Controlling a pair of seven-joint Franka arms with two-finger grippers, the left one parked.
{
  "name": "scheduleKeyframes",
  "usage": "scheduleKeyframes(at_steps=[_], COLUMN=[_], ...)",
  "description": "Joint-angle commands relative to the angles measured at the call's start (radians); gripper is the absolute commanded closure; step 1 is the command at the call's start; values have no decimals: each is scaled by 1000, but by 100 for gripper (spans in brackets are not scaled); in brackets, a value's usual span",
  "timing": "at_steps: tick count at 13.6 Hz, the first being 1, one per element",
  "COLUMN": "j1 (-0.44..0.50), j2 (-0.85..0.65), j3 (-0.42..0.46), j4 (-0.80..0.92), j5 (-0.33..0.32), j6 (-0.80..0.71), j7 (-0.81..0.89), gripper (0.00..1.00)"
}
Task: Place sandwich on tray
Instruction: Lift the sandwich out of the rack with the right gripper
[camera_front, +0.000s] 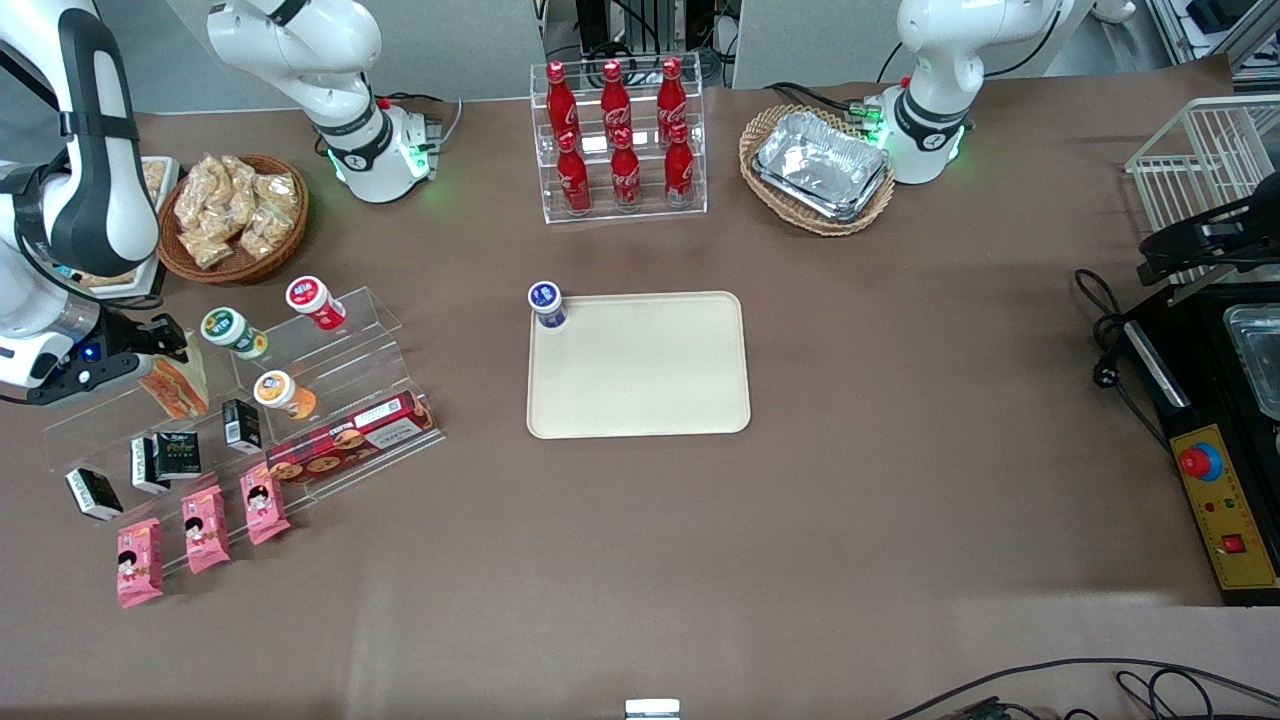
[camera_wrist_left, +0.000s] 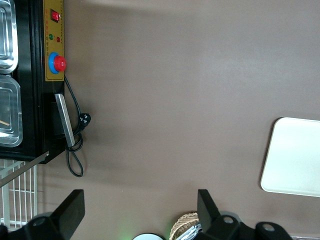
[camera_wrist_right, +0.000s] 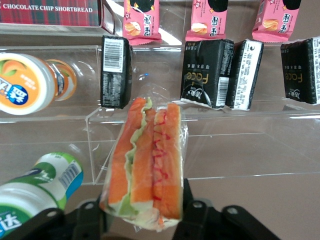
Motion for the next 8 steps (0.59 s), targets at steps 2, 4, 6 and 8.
scheduleKeyframes(at_steps=[2, 4, 6, 8], j1=[-5, -5, 6, 10], j2=[6, 6, 8, 16], j3=[-1, 1, 2, 7], j4=[5, 22, 83, 169], j5=[-7, -3, -1, -1], j6=[5, -15, -85, -195], j7=[-18, -15, -12, -11], gripper=[53, 61, 62, 62])
